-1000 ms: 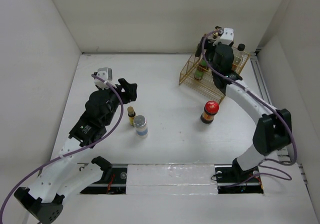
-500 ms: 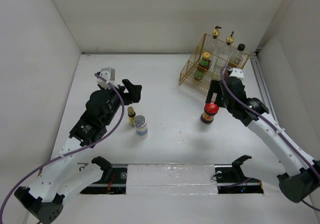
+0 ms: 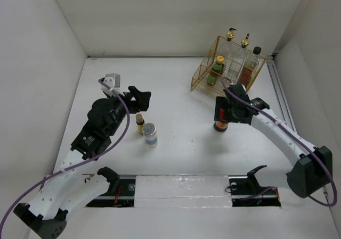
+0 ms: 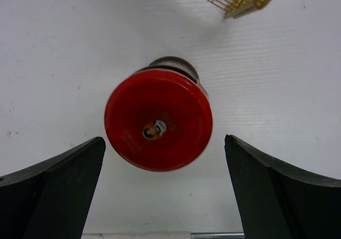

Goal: Organize the condiment bottles

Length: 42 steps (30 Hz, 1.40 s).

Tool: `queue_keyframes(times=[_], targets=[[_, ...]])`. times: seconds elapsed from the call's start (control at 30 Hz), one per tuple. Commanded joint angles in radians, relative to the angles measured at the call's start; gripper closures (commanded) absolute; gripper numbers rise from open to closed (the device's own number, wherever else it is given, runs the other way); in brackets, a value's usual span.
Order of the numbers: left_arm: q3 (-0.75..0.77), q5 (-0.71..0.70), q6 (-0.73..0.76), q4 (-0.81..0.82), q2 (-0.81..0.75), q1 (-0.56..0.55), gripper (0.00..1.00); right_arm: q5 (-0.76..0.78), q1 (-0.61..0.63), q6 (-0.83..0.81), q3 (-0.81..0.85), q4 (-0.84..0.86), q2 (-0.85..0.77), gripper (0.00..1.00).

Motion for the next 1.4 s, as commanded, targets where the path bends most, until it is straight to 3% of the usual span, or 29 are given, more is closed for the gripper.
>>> queue_keyframes(times=[0.0, 0.17, 0.2, 0.33, 0.37, 0.47, 0.6, 1.03, 1.37], targets=[[0.033, 0.022, -0.007, 0.027, -0.009, -0.004, 0.25, -0.051, -0.002, -0.043, 0.009, 0.129, 0.028, 0.0], [0.033, 0.013, -0.007, 0.027, 0.002, -0.004, 0.25, 0.05, 0.009, -0.043, 0.0, 0.185, 0.074, 0.16], [0.033, 0.022, -0.007, 0.027, 0.002, -0.004, 0.25, 0.067, 0.009, -0.043, 0.0, 0.185, 0.074, 0.3], [0.024, 0.013, -0.007, 0.027, 0.002, -0.004, 0.25, 0.109, 0.029, -0.006, 0.026, 0.185, 0.036, 0.56], [0.024, 0.013, -0.007, 0.027, 0.002, -0.004, 0.25, 0.109, 0.04, -0.006, 0.049, 0.161, 0.02, 0.58], [0.024, 0.013, -0.007, 0.036, 0.002, -0.004, 0.25, 0.136, 0.084, 0.005, 0.179, 0.152, -0.062, 0.58], [0.024, 0.024, -0.007, 0.036, 0.013, -0.004, 0.25, 0.147, 0.067, -0.046, 0.273, 0.321, -0.113, 0.58], [0.024, 0.014, 0.002, 0.036, 0.013, -0.004, 0.26, 0.06, -0.232, -0.13, 0.569, 0.504, 0.14, 0.6], [0.024, 0.004, 0.002, 0.036, 0.022, -0.004, 0.26, 0.012, -0.342, -0.14, 0.587, 0.515, 0.258, 0.6]])
